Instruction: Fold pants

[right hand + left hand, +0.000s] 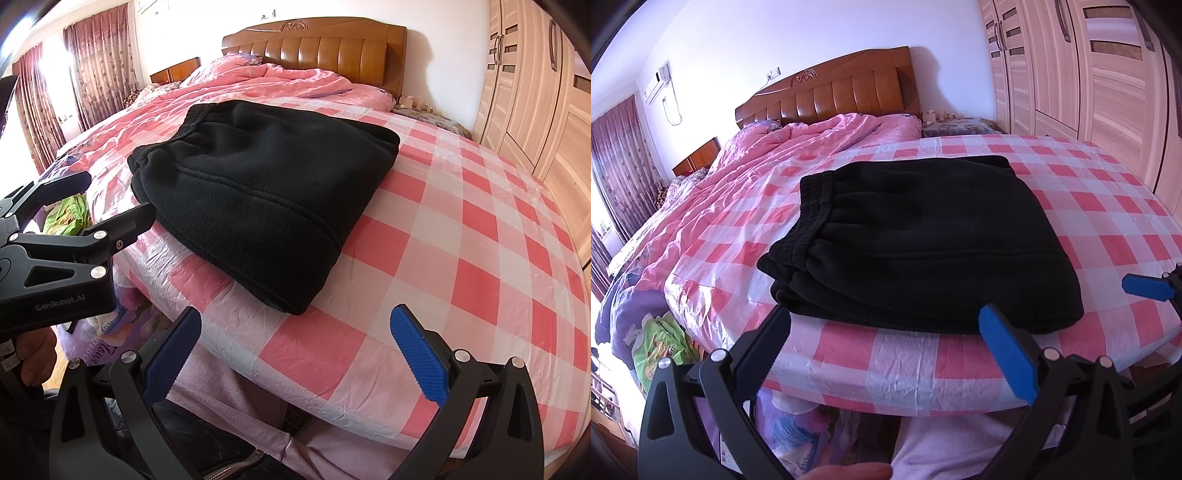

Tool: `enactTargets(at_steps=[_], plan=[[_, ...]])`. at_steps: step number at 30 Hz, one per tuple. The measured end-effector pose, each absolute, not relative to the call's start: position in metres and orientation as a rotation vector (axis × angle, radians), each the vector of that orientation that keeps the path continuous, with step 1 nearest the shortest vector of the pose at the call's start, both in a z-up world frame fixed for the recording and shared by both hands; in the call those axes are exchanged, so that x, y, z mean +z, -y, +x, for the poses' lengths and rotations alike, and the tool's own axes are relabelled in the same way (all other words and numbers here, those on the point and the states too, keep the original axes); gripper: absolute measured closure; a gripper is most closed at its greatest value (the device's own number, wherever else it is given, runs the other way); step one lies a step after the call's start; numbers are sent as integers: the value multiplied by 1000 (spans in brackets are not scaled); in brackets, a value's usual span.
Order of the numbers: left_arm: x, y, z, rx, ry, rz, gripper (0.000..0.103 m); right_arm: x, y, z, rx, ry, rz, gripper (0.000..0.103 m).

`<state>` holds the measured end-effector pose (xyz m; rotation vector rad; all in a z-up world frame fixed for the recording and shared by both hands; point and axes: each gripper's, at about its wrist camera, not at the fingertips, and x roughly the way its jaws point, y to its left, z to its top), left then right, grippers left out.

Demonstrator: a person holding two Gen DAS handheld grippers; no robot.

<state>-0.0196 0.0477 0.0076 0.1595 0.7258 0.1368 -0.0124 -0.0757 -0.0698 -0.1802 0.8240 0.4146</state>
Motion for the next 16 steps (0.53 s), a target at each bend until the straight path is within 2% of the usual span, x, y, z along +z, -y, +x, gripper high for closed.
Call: enactTargets(at_steps=[16], plan=[[2,-60,-11,155,-773,119,1,-71,76,-12,416,-832,-172,4]])
